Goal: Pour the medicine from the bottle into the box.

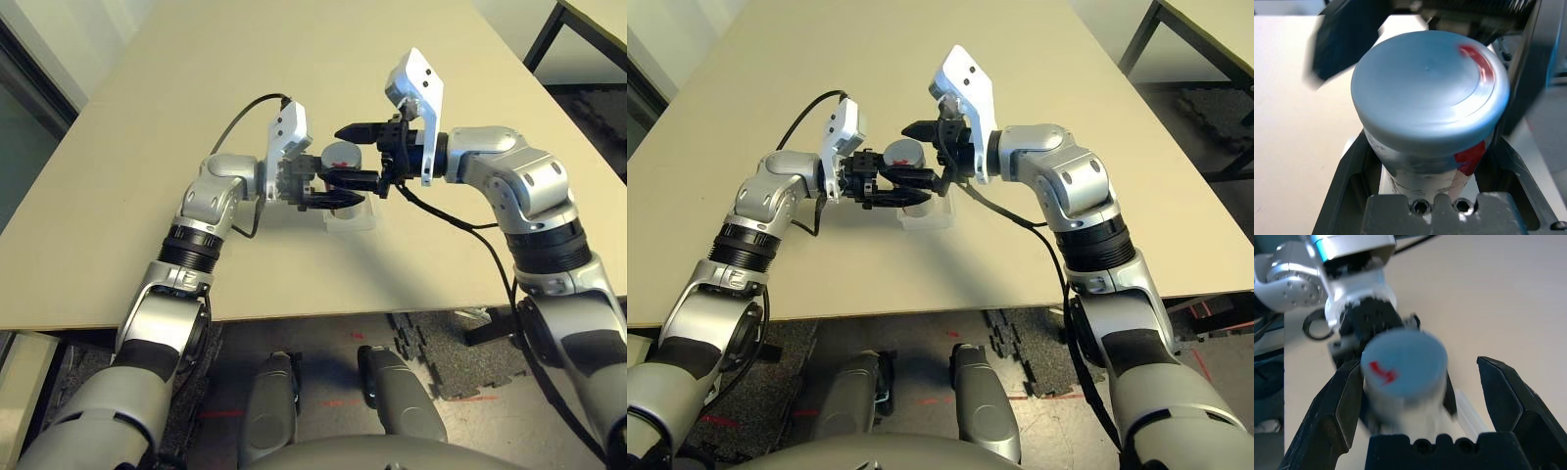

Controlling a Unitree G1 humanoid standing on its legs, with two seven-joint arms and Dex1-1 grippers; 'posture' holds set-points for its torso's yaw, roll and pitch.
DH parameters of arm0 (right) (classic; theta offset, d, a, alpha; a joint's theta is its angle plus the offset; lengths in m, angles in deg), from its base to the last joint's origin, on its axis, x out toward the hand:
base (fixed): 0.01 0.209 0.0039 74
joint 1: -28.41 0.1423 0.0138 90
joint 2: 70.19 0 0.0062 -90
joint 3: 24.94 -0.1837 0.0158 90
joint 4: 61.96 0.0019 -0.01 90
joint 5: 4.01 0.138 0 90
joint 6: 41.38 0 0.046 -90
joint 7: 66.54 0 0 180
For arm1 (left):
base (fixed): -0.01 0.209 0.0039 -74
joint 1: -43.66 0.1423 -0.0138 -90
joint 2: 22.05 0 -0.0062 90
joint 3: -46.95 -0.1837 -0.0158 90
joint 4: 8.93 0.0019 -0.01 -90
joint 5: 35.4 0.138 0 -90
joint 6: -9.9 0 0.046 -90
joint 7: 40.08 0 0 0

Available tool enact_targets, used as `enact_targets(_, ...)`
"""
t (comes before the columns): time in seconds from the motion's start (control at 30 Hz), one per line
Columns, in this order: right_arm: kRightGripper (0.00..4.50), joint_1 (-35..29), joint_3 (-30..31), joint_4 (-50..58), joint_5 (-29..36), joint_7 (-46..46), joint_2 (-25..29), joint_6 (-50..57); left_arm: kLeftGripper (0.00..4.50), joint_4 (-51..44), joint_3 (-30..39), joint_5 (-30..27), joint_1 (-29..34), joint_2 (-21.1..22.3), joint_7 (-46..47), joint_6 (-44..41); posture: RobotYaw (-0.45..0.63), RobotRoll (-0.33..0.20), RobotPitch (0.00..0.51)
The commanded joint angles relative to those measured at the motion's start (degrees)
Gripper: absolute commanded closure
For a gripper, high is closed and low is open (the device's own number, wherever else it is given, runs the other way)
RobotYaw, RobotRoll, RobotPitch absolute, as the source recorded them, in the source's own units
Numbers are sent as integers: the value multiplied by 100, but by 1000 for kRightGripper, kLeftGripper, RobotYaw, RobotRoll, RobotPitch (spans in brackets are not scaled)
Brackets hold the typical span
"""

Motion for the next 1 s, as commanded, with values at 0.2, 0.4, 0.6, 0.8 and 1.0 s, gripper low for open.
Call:
enact_targets(0.2, 0, -240, -761, 182, 254, 68, 609, 363, 1655, -233, -15, -43, 283, 149, -93, -76, -153, 0, 167)
enact_targets(0.4, 0, -440, -758, 757, 795, -151, 825, 946, 1655, -190, 9, -25, 279, 162, -66, -62, -153, 0, 163)
enact_targets(0.6, 0, -256, -531, 853, 805, 186, 365, 910, 1655, 2, -7, 15, 139, 89, -45, 31, -159, 0, 157)
enact_targets(0.8, 0, -49, -181, 553, 404, 384, 57, 554, 1655, 156, -36, 44, 19, -20, -42, 117, -161, 0, 154)
enact_targets(1.0, 0, 110, 135, 383, 250, 335, -240, 373, 1655, 213, -65, 66, 3, -112, -40, 187, -159, 0, 156)
